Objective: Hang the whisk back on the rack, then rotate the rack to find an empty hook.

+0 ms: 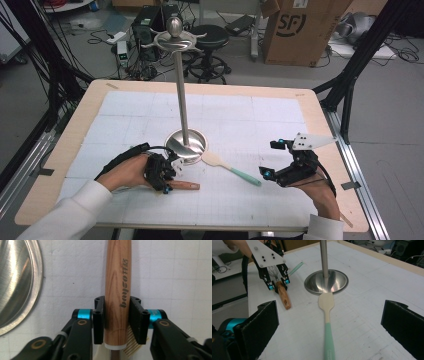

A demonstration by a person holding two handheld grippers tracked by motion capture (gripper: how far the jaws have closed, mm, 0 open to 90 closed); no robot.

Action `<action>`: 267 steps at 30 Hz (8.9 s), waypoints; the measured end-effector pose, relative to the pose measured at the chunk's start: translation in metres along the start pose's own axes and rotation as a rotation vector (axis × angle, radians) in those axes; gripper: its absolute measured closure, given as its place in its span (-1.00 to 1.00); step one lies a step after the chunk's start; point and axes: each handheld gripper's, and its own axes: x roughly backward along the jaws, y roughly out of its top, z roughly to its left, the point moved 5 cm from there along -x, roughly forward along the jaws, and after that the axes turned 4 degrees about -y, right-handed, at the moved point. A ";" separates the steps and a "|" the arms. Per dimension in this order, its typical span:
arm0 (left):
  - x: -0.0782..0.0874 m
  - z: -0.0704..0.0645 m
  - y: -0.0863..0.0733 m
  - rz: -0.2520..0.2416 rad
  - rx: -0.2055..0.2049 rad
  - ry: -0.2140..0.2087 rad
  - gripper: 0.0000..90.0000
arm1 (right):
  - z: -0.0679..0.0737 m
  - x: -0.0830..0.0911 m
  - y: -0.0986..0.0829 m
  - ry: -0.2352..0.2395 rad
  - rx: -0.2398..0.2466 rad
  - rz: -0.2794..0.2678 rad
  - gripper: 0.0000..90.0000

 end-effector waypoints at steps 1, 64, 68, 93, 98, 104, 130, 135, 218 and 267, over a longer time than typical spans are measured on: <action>0.000 0.000 0.000 0.003 0.000 0.002 0.53 | 0.000 0.000 0.000 0.000 -0.004 0.001 -1.00; 0.233 -0.015 -0.069 -0.758 0.147 0.256 0.56 | -0.006 0.010 -0.005 -0.012 -0.021 -0.016 -1.00; 0.248 -0.010 -0.069 -0.788 0.162 0.271 0.56 | -0.005 0.009 -0.004 -0.008 -0.020 -0.013 -1.00; 0.314 0.025 -0.049 -0.856 0.176 0.341 0.56 | -0.004 0.007 -0.005 -0.001 -0.023 -0.007 -1.00; 0.316 0.031 -0.051 -0.863 0.195 0.333 0.56 | -0.005 0.008 -0.006 0.000 -0.028 -0.008 -1.00; 0.315 0.036 -0.053 -0.862 0.212 0.322 0.56 | -0.007 0.007 -0.006 -0.001 -0.032 -0.011 -1.00; 0.299 0.047 -0.037 -0.843 0.220 0.276 0.56 | -0.005 0.005 -0.007 0.009 -0.033 -0.003 -1.00; 0.295 0.050 -0.032 -0.832 0.208 0.266 0.56 | -0.006 0.003 -0.006 0.011 -0.028 -0.004 -1.00; 0.313 -0.009 -0.078 -0.771 0.247 0.363 -0.68 | -0.010 0.009 -0.012 -0.010 -0.050 -0.002 -1.00; 0.347 0.029 0.027 -0.760 0.207 0.355 1.00 | -0.010 0.002 -0.008 0.010 -0.041 -0.008 -1.00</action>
